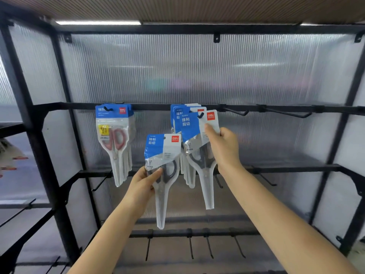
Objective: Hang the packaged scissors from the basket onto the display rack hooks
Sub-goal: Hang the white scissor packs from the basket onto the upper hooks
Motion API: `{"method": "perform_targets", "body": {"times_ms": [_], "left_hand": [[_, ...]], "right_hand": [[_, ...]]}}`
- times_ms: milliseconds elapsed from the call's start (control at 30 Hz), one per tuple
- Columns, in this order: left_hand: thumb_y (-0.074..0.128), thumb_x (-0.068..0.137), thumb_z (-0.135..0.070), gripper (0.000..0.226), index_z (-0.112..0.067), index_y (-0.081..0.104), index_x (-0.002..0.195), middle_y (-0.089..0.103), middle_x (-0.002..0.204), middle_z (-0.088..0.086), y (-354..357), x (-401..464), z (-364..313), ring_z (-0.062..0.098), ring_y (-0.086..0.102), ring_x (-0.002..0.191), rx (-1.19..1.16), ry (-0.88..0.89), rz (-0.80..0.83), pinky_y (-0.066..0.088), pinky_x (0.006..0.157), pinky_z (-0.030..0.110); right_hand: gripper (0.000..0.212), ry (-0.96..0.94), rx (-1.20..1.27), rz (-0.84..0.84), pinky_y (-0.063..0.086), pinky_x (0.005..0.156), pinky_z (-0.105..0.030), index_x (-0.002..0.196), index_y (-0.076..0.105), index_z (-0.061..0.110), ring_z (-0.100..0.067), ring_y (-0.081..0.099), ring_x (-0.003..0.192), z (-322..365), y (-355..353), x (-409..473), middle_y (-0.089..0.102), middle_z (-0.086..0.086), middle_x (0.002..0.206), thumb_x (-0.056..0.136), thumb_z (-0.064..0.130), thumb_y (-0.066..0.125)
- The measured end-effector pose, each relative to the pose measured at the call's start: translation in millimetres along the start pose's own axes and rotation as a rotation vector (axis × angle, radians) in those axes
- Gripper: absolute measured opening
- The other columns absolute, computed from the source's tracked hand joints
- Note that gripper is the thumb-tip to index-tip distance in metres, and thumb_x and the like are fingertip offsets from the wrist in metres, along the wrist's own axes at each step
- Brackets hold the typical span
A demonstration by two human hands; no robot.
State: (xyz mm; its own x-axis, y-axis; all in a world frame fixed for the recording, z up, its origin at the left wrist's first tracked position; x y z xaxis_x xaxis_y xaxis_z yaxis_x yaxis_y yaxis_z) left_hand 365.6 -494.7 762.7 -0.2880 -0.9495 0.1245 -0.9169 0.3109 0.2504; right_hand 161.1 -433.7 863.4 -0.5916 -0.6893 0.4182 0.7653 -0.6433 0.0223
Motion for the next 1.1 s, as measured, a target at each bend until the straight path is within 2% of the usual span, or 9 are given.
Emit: {"method": "perform_targets", "body": {"times_ms": [167,233,300,367,567,767,900,1033,1100], "left_hand": [[0.054,0.092,-0.01,0.018,-0.013,0.06,0.109,0.07,0.101,0.006,-2.6,-0.7,1.5,0.019,0.067,0.086,0.01,0.003,-0.03,0.053,0.075,0.032],[0.055,0.092,-0.01,0.022,-0.013,0.059,0.113,0.071,0.103,0.005,-5.1,-0.6,2.4,0.018,0.067,0.088,0.011,-0.001,-0.038,0.052,0.074,0.031],[0.055,0.092,-0.01,0.025,-0.013,0.059,0.116,0.071,0.105,0.004,-8.3,-0.8,2.8,0.017,0.067,0.09,0.018,-0.005,-0.047,0.051,0.074,0.03],[0.055,0.092,-0.011,0.026,-0.013,0.059,0.118,0.07,0.108,0.004,-10.4,-0.7,2.4,0.018,0.067,0.094,0.029,-0.005,-0.051,0.051,0.076,0.031],[0.056,0.092,-0.013,0.026,-0.014,0.059,0.117,0.071,0.105,0.003,-8.1,-0.7,-0.2,0.018,0.067,0.093,0.077,0.009,-0.041,0.052,0.076,0.032],[0.057,0.09,-0.012,0.025,-0.013,0.06,0.115,0.069,0.099,0.005,0.2,-6.3,3.2,0.014,0.067,0.084,0.12,0.012,0.019,0.052,0.073,0.028],[0.059,0.085,-0.015,0.029,-0.014,0.06,0.115,0.07,0.105,0.005,2.9,-15.0,-0.5,0.017,0.068,0.092,0.16,0.045,0.089,0.053,0.078,0.03],[0.057,0.089,-0.011,0.023,-0.019,0.061,0.11,0.071,0.102,0.0,13.5,-20.9,-5.6,0.016,0.068,0.095,0.222,0.072,0.12,0.055,0.083,0.03],[0.058,0.089,-0.011,0.022,-0.02,0.061,0.108,0.071,0.103,0.0,21.9,-21.7,-6.1,0.017,0.067,0.098,0.244,0.086,0.125,0.053,0.088,0.033]], "right_hand": [[0.035,-0.098,-0.09,0.018,0.055,0.073,-0.034,0.097,0.058,-0.001,-0.011,0.061,0.081,-1.9,6.5,17.0,0.062,0.0,0.087,0.091,0.034,0.058],[0.03,-0.13,-0.126,0.029,0.054,0.064,-0.022,0.095,0.057,0.004,-0.01,0.062,0.084,-3.0,10.3,24.7,0.062,0.002,0.091,0.092,0.033,0.057],[0.023,-0.168,-0.182,0.041,0.045,0.053,-0.009,0.095,0.055,0.009,-0.006,0.059,0.086,-3.5,14.7,31.6,0.063,0.002,0.099,0.092,0.031,0.057],[0.022,-0.205,-0.239,0.024,0.039,0.05,-0.006,0.095,0.053,0.011,-0.006,0.058,0.087,-4.1,16.5,38.3,0.063,0.0,0.102,0.092,0.032,0.058],[0.027,-0.258,-0.29,0.006,0.043,0.058,-0.011,0.099,0.049,0.015,-0.013,0.061,0.093,-10.5,22.2,52.0,0.062,-0.004,0.108,0.088,0.037,0.061],[0.04,-0.419,-0.315,-0.036,0.037,0.065,-0.005,0.116,0.048,0.008,-0.006,0.047,0.09,7.1,5.5,31.7,0.047,0.001,0.106,0.086,0.027,0.066],[0.028,-0.477,-0.343,0.165,0.04,0.069,-0.004,0.108,0.054,0.011,-0.005,0.051,0.085,13.5,-4.9,6.0,0.053,0.005,0.099,0.087,0.025,0.064],[0.029,-0.329,-0.401,0.436,0.043,0.068,-0.004,0.112,0.055,0.021,0.005,0.053,0.085,13.9,-1.6,-7.2,0.055,0.014,0.096,0.088,0.037,0.058],[0.026,-0.268,-0.404,0.511,0.046,0.065,-0.007,0.111,0.054,0.024,0.003,0.055,0.084,14.4,1.5,-10.7,0.056,0.015,0.095,0.089,0.038,0.058]]}}
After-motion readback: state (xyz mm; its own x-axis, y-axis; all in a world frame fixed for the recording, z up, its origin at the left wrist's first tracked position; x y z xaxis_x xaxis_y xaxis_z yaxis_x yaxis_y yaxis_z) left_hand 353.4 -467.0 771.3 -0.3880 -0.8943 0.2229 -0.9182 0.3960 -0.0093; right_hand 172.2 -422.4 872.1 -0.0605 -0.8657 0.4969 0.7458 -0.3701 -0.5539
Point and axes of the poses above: each hand's wrist, its own x-axis towards the middle knuckle, its own y-axis out of the palm, z = x × y, the point moved 7 cm from there along x, towards the middle knuckle
